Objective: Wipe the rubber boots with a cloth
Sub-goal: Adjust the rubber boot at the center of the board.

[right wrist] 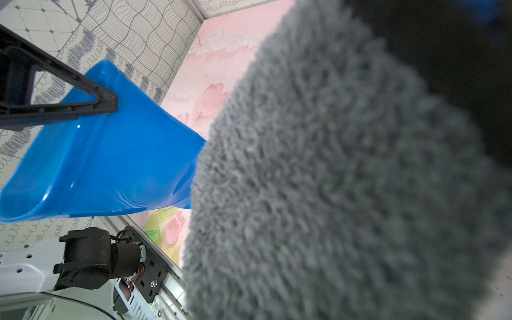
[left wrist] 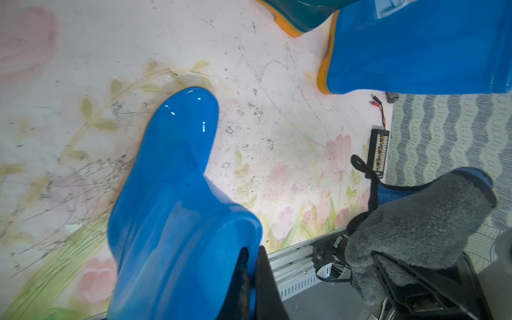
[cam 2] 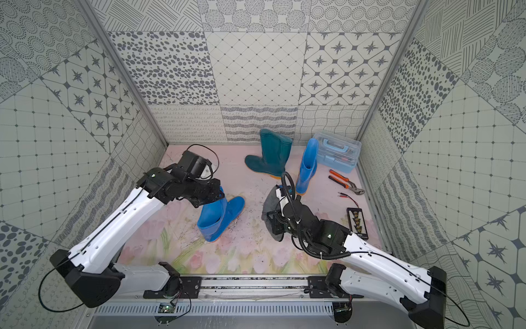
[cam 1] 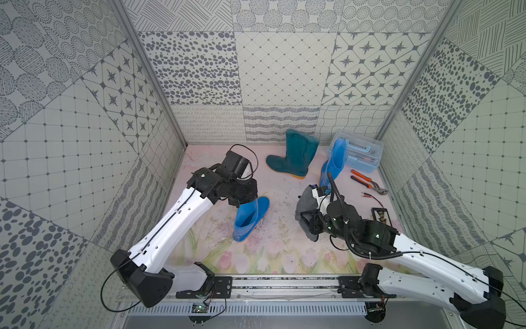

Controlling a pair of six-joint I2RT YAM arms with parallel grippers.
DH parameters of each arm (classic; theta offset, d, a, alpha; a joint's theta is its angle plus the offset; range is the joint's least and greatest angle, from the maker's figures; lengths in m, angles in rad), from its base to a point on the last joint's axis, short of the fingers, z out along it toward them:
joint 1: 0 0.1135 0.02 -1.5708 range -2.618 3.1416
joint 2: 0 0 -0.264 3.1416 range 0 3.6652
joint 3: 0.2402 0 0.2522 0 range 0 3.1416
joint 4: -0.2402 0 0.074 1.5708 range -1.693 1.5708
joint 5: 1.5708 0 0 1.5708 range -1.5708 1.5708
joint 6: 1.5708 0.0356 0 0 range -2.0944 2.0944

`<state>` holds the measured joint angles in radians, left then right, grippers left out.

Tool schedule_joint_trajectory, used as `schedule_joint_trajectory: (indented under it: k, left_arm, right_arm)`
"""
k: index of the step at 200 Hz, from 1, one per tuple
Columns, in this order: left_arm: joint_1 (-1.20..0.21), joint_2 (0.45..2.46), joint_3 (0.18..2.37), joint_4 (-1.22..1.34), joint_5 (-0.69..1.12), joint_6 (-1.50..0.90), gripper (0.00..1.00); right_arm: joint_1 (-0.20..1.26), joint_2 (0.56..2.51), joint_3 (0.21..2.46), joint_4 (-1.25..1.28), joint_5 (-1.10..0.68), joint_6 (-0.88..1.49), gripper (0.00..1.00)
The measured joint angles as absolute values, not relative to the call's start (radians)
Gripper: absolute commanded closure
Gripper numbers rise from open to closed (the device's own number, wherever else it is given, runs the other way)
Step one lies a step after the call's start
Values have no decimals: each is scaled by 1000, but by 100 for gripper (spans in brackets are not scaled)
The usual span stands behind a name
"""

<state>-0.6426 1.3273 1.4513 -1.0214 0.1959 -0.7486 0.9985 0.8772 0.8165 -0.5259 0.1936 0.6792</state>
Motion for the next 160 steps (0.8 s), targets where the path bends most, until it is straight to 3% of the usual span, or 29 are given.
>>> schedule_joint_trajectory:
  k: [96,160]
  left_arm:
    - [-980,1745,1531,-756,166,-926,100]
    - [-1042,1917,1567,-638,146,-937,100]
  right_arm:
    - [998,625,815,-837,343,760,98]
    - [998,517,811,-962,396,796,98]
